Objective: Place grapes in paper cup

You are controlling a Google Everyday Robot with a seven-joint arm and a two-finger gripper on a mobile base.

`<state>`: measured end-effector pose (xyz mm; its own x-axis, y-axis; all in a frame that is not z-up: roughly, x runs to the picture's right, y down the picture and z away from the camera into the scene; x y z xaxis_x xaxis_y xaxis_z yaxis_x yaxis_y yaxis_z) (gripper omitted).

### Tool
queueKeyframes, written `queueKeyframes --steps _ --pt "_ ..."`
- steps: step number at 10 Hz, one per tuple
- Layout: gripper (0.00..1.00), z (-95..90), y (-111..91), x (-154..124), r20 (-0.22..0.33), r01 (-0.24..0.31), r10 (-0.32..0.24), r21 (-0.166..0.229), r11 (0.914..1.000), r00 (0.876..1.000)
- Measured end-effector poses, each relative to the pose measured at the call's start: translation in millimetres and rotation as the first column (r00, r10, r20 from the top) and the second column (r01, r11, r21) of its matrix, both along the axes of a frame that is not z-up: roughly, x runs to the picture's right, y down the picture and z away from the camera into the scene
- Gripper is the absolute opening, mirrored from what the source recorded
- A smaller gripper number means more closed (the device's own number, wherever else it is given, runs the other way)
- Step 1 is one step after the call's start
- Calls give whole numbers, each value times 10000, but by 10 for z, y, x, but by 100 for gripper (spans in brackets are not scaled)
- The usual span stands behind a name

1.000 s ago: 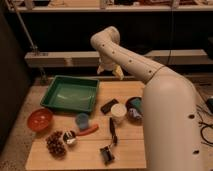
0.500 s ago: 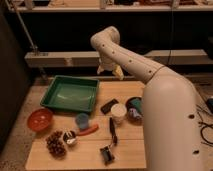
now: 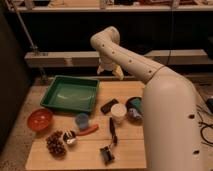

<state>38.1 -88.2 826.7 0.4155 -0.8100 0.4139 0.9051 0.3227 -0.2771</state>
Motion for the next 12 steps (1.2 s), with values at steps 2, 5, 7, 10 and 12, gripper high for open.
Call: queueKeyframes --steps 2,5,7,10,12 --pt "80 -19 -2 -39 220 161 -160 -49 9999 9996" --pt "80 -424 93 -395 1737 2036 -1997 -44 9791 9643" --pt "80 -814 276 -845 3046 3662 -3590 352 9299 8822" --pt "80 -1365 677 -1391 4842 5691 -5466 1160 8140 6832" --pt "80 -1688 960 -1649 5990 6478 -5886 1473 7474 5429"
